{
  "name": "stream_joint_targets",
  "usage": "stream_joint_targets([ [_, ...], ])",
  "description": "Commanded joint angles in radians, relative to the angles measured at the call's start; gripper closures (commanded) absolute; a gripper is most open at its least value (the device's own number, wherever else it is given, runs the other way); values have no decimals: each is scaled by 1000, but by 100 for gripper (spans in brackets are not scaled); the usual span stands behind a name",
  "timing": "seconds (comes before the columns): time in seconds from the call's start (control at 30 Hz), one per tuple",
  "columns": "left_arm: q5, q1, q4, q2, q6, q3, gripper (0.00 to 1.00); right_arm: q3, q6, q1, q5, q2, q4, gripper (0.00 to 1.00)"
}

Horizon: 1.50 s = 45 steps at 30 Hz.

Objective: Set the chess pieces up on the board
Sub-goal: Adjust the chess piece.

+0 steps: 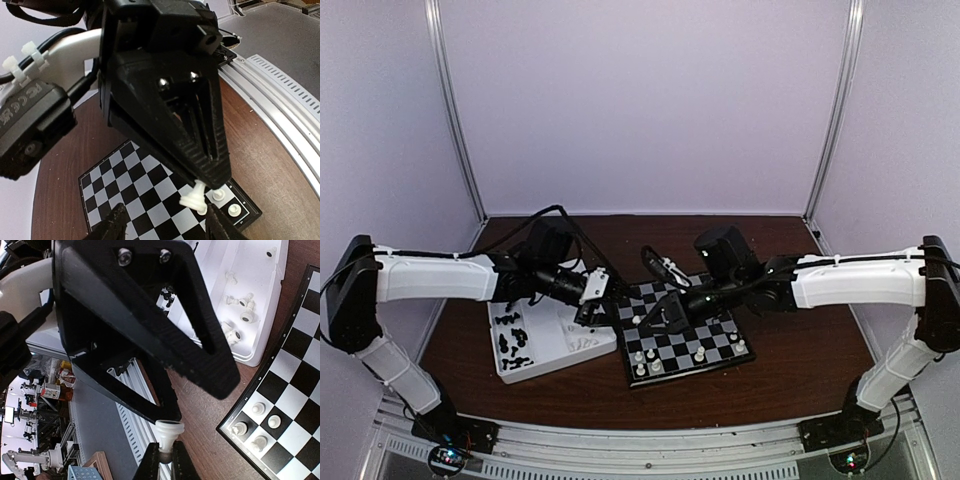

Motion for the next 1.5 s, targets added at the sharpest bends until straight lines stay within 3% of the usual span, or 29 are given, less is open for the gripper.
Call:
stream_joint_targets([
  [0.0,64,-6,-25,34,39,46,47,32,9,-8,-36,21,28,95],
  [0.2,56,-6,-49,42,73,48,48,19,24,-26,-43,28,57,95],
  [0.43,74,-7,-60,55,96,60,64,25,32,-37,-62,52,74,95],
  [0.6,68,-10,-65,62,102,67,68,23,40,-45,-67,63,85,94],
  [0.73,60,-10,-66,71,104,71,80,21,44,-53,-70,65,93,94],
  [0.87,54,-10,-58,78,104,70,81,15,48,-64,-68,63,101,94],
  [1.03,32,-10,-42,100,77,77,83,-6,64,-80,-57,59,131,84],
  [1.33,-95,-10,192,122,-205,46,86,-83,111,-88,44,19,233,64],
  [1.47,-166,-10,319,109,-319,-9,85,-156,170,-87,130,-30,328,61],
])
